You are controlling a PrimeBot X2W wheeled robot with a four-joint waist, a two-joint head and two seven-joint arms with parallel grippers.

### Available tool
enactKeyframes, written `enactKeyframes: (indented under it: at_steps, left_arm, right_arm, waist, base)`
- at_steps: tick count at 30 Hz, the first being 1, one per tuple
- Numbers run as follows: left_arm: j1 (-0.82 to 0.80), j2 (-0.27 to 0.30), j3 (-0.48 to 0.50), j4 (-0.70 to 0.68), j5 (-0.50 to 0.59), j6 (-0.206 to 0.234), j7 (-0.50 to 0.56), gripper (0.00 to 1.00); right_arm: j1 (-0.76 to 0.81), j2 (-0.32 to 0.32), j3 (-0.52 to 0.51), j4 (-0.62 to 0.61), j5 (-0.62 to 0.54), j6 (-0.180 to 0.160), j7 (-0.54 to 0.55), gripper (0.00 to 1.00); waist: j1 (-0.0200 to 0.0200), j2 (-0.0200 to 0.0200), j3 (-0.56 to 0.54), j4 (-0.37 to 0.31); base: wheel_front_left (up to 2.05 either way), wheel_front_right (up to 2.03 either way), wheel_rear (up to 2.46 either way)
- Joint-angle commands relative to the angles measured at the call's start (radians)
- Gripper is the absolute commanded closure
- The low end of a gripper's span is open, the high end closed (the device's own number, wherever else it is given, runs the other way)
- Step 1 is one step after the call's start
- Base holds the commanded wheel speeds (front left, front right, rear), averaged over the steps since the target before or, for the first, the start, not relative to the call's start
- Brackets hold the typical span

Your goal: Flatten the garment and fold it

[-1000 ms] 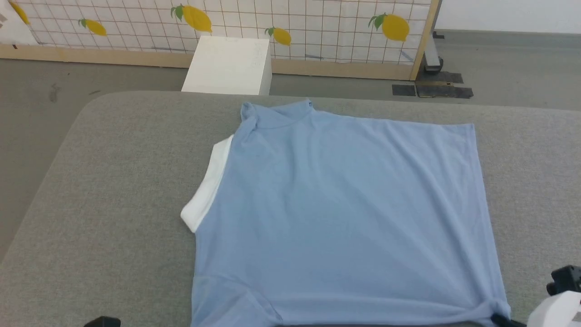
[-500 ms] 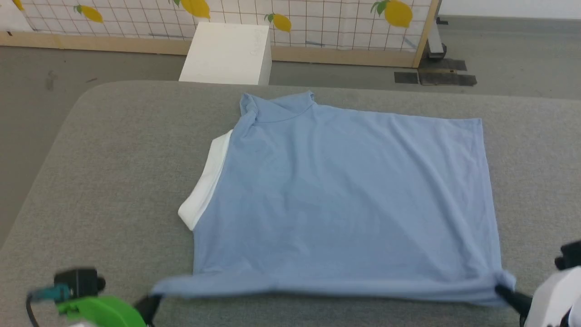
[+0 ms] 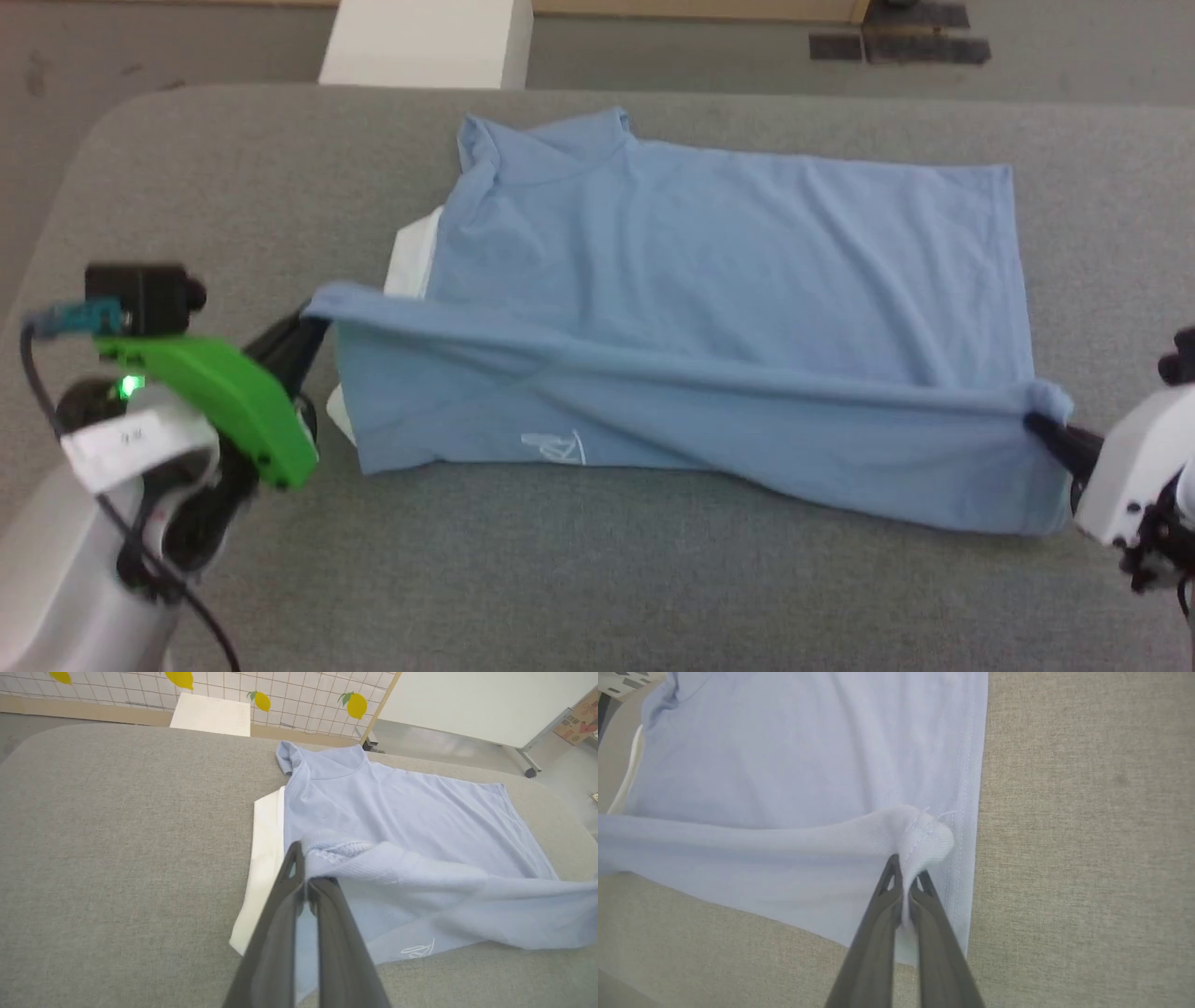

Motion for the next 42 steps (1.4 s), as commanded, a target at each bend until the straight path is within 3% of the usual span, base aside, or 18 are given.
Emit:
enactKeyframes:
  at_steps: [1, 12, 24, 25, 26, 27, 28, 29, 30, 42]
  left_arm:
    - [-0.051, -0.009, -0.006, 0.026, 0.009, -0.017, 0.004, 1.00]
    - [-0.330, -0.075, -0.060, 0.266, 0.032, -0.103, 0.048, 1.00]
    - [-0.428, -0.134, -0.099, 0.494, 0.013, -0.116, 0.112, 1.00]
    - [-0.431, -0.136, -0.102, 0.505, 0.012, -0.115, 0.119, 0.84]
    - [-0.434, -0.139, -0.103, 0.517, 0.011, -0.113, 0.122, 0.48]
    - [-0.436, -0.141, -0.103, 0.526, 0.008, -0.112, 0.126, 0.00]
    - [-0.439, -0.141, -0.106, 0.534, 0.009, -0.112, 0.130, 0.00]
    - [-0.441, -0.143, -0.105, 0.541, 0.008, -0.110, 0.130, 0.00]
    - [-0.443, -0.144, -0.106, 0.549, 0.005, -0.107, 0.135, 0.00]
    - [-0.421, -0.141, -0.077, 0.521, -0.004, -0.085, 0.081, 0.00]
  right_arm:
    - [-0.034, 0.002, 0.003, 0.006, -0.012, -0.001, 0.003, 1.00]
    - [-0.220, 0.004, 0.022, 0.082, -0.065, -0.001, 0.038, 1.00]
    - [-0.297, -0.003, 0.054, 0.156, -0.108, -0.001, 0.085, 1.00]
    - [-0.297, -0.003, 0.054, 0.160, -0.111, -0.001, 0.090, 1.00]
    - [-0.297, -0.003, 0.053, 0.164, -0.114, -0.001, 0.092, 1.00]
    - [-0.296, -0.003, 0.053, 0.167, -0.116, -0.001, 0.094, 0.99]
    - [-0.294, -0.004, 0.054, 0.171, -0.119, -0.001, 0.098, 0.77]
    - [-0.293, -0.005, 0.054, 0.173, -0.119, -0.001, 0.100, 0.07]
    - [-0.293, -0.006, 0.054, 0.172, -0.119, -0.001, 0.095, 0.00]
    - [-0.254, -0.003, -0.008, 0.099, -0.074, -0.001, 0.007, 0.00]
  waist:
    - [0.0000, 0.0000, 0.076, -0.019]
    - [0.0000, 0.0000, 0.226, -0.036]
    - [0.0000, 0.0000, 0.300, -0.034]
    - [0.0000, 0.0000, 0.299, -0.033]
    - [0.0000, 0.0000, 0.296, -0.032]
    - [0.0000, 0.0000, 0.291, -0.031]
    - [0.0000, 0.0000, 0.284, -0.029]
    - [0.0000, 0.0000, 0.278, -0.028]
    - [0.0000, 0.0000, 0.267, -0.027]
    - [0.0000, 0.0000, 0.064, -0.020]
  base:
    - [0.00, 0.00, 0.00]
    - [0.00, 0.00, 0.00]
    - [0.00, 0.00, 0.00]
    - [0.00, 0.00, 0.00]
    - [0.00, 0.00, 0.00]
    - [0.00, 0.00, 0.00]
    - [0.00, 0.00, 0.00]
    - [0.00, 0.00, 0.00]
    - [0.00, 0.00, 0.00]
    - [0.00, 0.00, 0.00]
